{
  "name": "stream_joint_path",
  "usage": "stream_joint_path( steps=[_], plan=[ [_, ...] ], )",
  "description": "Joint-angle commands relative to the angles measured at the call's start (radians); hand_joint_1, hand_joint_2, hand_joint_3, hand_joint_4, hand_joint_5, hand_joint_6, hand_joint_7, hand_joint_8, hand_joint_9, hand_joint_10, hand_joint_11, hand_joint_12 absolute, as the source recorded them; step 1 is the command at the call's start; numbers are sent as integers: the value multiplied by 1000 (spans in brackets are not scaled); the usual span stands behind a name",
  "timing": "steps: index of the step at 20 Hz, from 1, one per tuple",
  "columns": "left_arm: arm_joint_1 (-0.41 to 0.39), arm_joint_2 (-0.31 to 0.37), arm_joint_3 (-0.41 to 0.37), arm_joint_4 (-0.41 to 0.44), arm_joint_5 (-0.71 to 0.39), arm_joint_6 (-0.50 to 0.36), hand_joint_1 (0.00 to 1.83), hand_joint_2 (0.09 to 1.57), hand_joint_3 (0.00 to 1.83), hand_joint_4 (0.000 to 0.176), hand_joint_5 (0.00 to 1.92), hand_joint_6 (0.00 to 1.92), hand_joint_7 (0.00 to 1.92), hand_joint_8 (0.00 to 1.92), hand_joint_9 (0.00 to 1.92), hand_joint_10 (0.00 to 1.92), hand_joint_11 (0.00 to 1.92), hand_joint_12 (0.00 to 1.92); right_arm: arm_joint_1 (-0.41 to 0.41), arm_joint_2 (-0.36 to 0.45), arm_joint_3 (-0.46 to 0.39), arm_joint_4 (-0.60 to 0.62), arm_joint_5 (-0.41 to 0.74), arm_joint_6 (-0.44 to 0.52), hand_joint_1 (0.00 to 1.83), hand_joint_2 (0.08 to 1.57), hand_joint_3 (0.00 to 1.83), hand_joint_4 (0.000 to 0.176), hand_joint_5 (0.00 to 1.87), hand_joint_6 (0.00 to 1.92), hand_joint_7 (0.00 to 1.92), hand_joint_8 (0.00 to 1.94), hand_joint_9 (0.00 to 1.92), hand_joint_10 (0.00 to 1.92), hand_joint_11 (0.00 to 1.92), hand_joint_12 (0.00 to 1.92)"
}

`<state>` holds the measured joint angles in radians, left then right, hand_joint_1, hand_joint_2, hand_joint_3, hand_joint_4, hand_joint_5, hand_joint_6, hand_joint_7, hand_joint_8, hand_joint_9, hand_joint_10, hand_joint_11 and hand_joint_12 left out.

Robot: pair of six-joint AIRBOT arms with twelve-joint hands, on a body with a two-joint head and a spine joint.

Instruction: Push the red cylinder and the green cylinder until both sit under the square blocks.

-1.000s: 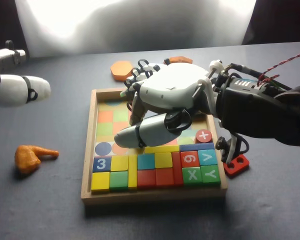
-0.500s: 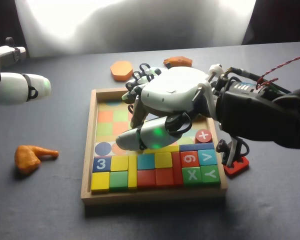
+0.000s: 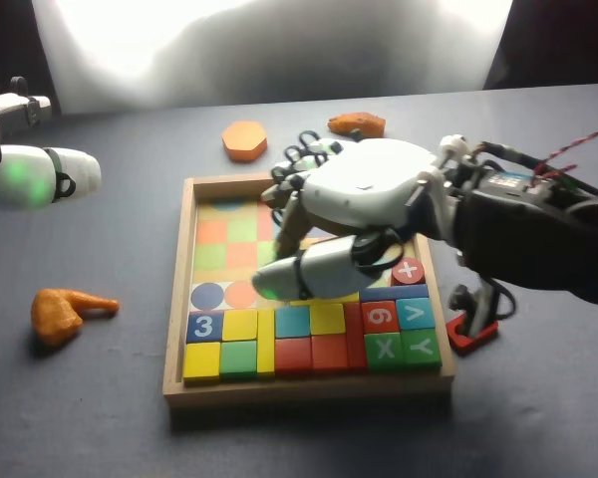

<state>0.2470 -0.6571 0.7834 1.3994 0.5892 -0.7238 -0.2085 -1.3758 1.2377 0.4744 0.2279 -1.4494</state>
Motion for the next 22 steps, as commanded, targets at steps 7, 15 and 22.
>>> stream_joint_path(
  steps=[7,15,22],
  plan=[
    [-11,8,5,60,22,0,0,1315,1,30,70,12,33,5,29,9,0,177,-63,107,-116,-10,39,-68,4,1164,1,0,949,5,455,1,251,3,0,494],
    [-11,8,5,60,22,0,10,1318,0,37,90,4,88,9,106,9,0,434,-81,184,-148,-10,37,-90,1,1169,0,0,925,0,356,1,206,5,0,535],
    [-11,8,5,60,-66,0,0,1302,0,42,108,3,117,6,127,6,0,451,-93,214,-173,-10,31,-127,0,1176,0,0,906,0,385,2,235,4,0,605]
  ],
)
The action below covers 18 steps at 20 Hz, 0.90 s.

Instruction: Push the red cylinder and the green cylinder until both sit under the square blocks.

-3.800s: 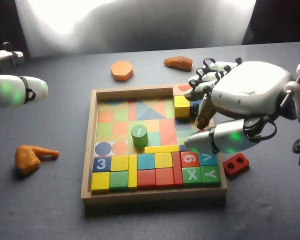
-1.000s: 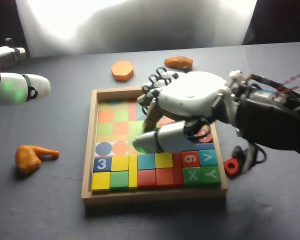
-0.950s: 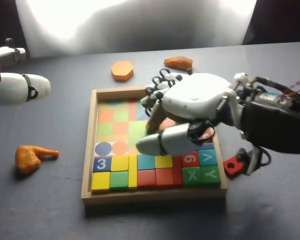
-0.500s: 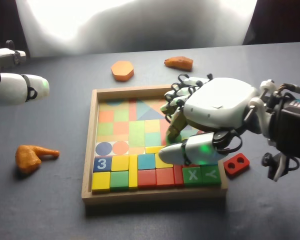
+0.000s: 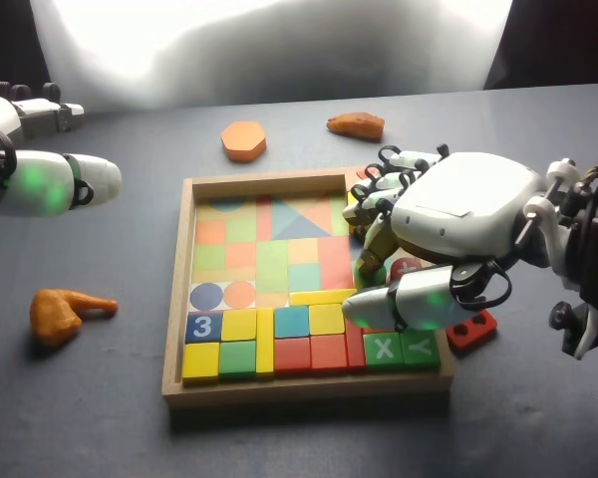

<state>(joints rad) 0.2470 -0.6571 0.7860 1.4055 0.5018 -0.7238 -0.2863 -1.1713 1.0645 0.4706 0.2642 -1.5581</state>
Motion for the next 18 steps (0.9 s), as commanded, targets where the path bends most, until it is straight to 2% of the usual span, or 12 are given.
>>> stream_joint_path(
  steps=[1,3,4,7,9,10,12,13,14,15,17,18],
  plan=[
    [-11,8,2,54,21,0,0,1307,0,42,116,4,123,5,130,4,0,436,-15,12,-1,-7,-5,-19,0,1178,1,0,904,0,394,3,223,1,0,588],
    [-11,8,3,54,21,0,0,1311,1,31,116,2,105,1,120,1,0,440,-15,17,-4,-7,-7,-19,0,1175,0,0,891,2,385,2,206,2,0,522],
    [-11,8,3,54,21,0,0,1314,1,35,111,0,104,1,125,3,0,451,-15,20,-7,-7,-8,-19,0,1175,0,0,878,3,383,1,198,0,0,469],
    [-11,8,3,54,21,0,0,1310,0,36,98,1,86,1,101,5,0,383,-14,28,-17,-7,-5,-19,0,1180,1,0,903,6,402,1,225,4,0,589],
    [-11,8,3,54,21,0,0,1310,0,38,79,0,74,0,89,2,0,371,-11,32,-22,-7,3,-19,19,1190,2,0,903,3,379,0,206,0,0,526],
    [-11,8,3,54,21,0,0,1314,1,35,93,5,96,6,109,8,0,447,-7,34,-24,-7,6,-18,12,1183,0,0,908,4,376,0,201,0,0,523],
    [-11,8,3,54,21,0,0,1313,0,39,93,2,95,1,111,5,0,482,10,36,-26,-7,6,-8,2,1175,0,0,897,1,390,3,211,5,0,542],
    [-11,9,3,54,21,0,0,1319,1,27,111,6,105,3,121,6,0,467,20,37,-27,-7,6,-3,14,1172,0,0,903,2,411,5,220,6,0,518],
    [-11,9,3,54,21,0,0,1316,0,27,98,1,93,1,114,2,0,478,31,38,-28,-6,7,-2,28,1171,0,0,901,1,439,7,244,11,0,539],
    [-11,9,3,54,21,0,0,1306,0,36,90,0,77,0,102,0,0,479,37,39,-29,-6,9,-1,18,1175,0,0,896,1,435,2,245,7,0,513],
    [-11,9,2,54,21,0,18,1303,0,30,116,7,100,5,117,5,0,517,58,42,-31,-6,11,0,0,1172,0,0,891,3,422,4,236,3,0,503],
    [-11,9,2,54,21,0,31,1296,0,38,139,10,126,9,145,11,0,578,74,47,-33,-6,13,5,0,1169,0,0,898,6,424,5,251,9,0,509]
  ],
)
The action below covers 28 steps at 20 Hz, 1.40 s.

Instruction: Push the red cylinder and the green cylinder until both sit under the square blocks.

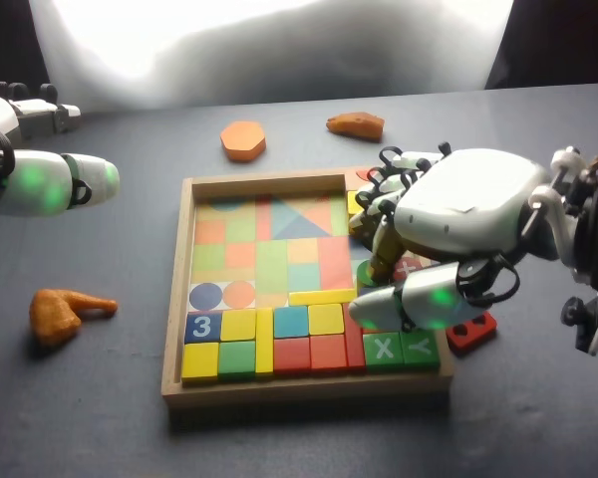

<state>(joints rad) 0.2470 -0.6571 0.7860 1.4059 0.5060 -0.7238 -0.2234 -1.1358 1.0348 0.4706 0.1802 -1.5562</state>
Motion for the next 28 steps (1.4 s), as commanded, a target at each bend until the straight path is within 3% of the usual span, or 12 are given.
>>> stream_joint_path(
  steps=[1,8,11,12,13,14,16,17,21,23,26,28],
  plan=[
    [-11,10,2,54,17,0,41,1294,0,40,153,12,142,11,158,13,0,592,22,16,-5,-6,99,12,0,1170,0,0,895,4,429,6,258,11,0,512],
    [-11,10,2,54,17,0,0,1342,4,25,81,3,48,1,72,2,0,363,79,41,-12,-7,125,20,0,1160,0,0,893,4,389,0,244,0,0,532],
    [-11,11,2,54,17,0,24,1326,0,38,111,12,93,11,112,12,0,466,105,67,-18,-7,125,1,0,1161,0,0,895,3,397,4,263,9,0,634],
    [-11,11,2,54,17,0,5,1329,0,32,113,10,97,9,107,8,0,453,108,75,-21,-7,125,1,0,1160,0,0,893,2,404,4,277,10,0,660],
    [-11,11,1,53,17,0,0,1323,0,30,100,3,88,3,98,3,0,431,112,90,-29,-7,123,0,0,1158,0,0,897,3,420,5,289,11,0,708],
    [-11,11,0,53,17,0,0,1313,0,37,99,2,89,2,106,4,0,490,118,112,-43,-8,122,-7,0,1157,0,0,895,1,425,3,271,3,0,655],
    [-11,11,-1,53,17,0,0,1310,0,29,116,7,108,6,124,9,0,530,129,150,-68,-8,124,-11,0,1168,2,0,877,0,396,3,243,2,0,548],
    [-11,12,0,53,17,0,8,1319,1,27,105,2,99,2,109,3,0,462,136,171,-81,-8,124,-2,0,1162,0,0,880,2,398,3,244,3,0,559],
    [-11,12,-1,53,17,0,0,1290,0,50,96,4,119,4,140,8,0,572,168,265,-133,-8,115,3,4,1157,0,0,895,4,449,6,293,10,0,663],
    [-11,12,-2,53,11,0,0,1288,0,48,87,2,110,1,124,2,0,528,175,314,-160,-8,106,4,1,1166,2,0,885,0,433,0,267,1,0,580],
    [-10,13,-2,53,11,0,0,1305,2,39,91,5,79,1,86,3,0,421,162,346,-181,-8,105,-24,0,1154,0,0,903,6,458,5,298,8,0,668],
    [-9,12,0,53,11,0,0,1302,0,39,89,1,50,1,58,1,0,346,161,350,-181,-8,107,-33,8,1158,0,0,901,2,434,1,282,0,0,625]
  ],
)
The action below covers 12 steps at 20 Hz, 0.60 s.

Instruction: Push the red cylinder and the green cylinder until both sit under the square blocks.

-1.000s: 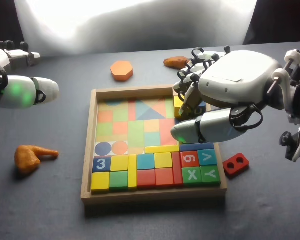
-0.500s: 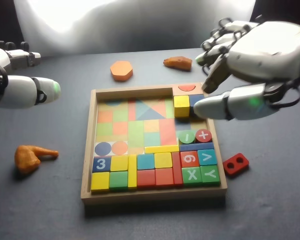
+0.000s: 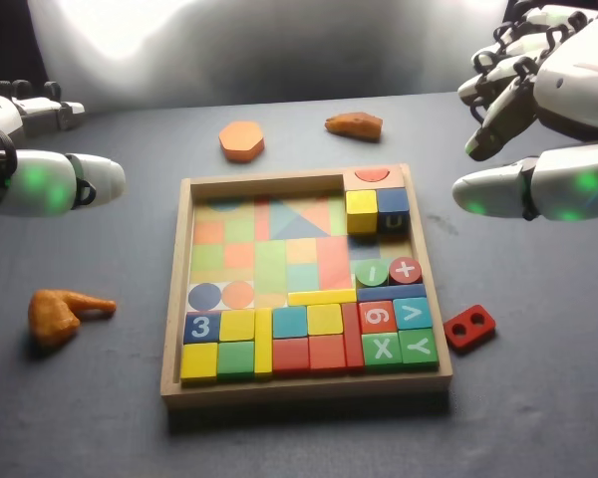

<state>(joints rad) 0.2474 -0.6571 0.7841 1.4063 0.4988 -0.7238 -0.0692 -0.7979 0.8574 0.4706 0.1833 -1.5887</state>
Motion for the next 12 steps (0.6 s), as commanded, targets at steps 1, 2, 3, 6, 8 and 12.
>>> stream_joint_path(
  steps=[1,2,3,6,8,12],
  plan=[
    [-9,12,2,53,18,0,0,1305,1,36,89,0,35,4,40,4,0,283,7,12,-4,-8,104,-1,21,1157,0,0,906,3,425,0,269,0,0,587],
    [-9,12,2,53,18,0,0,1303,0,34,95,3,41,8,42,7,0,268,-1,11,-4,-8,105,-1,12,1162,2,0,906,2,450,5,260,0,0,530],
    [-9,12,1,53,18,0,0,1294,0,37,110,6,53,7,54,9,0,282,-8,9,-4,-8,106,-3,2,1163,1,0,905,1,474,7,266,2,0,532],
    [-9,10,1,53,12,0,0,1287,0,29,148,10,76,5,88,12,0,351,-9,8,-6,-8,115,-15,0,1164,0,0,858,0,390,0,232,3,0,420],
    [-8,10,1,53,11,0,0,1278,0,34,148,4,90,4,115,12,0,495,-8,6,-8,-8,117,-15,0,1165,0,0,861,3,374,4,242,5,0,505],
    [-6,10,1,52,11,0,5,1319,8,15,338,33,479,47,522,145,35,1555,-6,4,-22,-8,118,-17,77,1195,2,0,882,9,596,22,569,98,0,1375]
  ],
)
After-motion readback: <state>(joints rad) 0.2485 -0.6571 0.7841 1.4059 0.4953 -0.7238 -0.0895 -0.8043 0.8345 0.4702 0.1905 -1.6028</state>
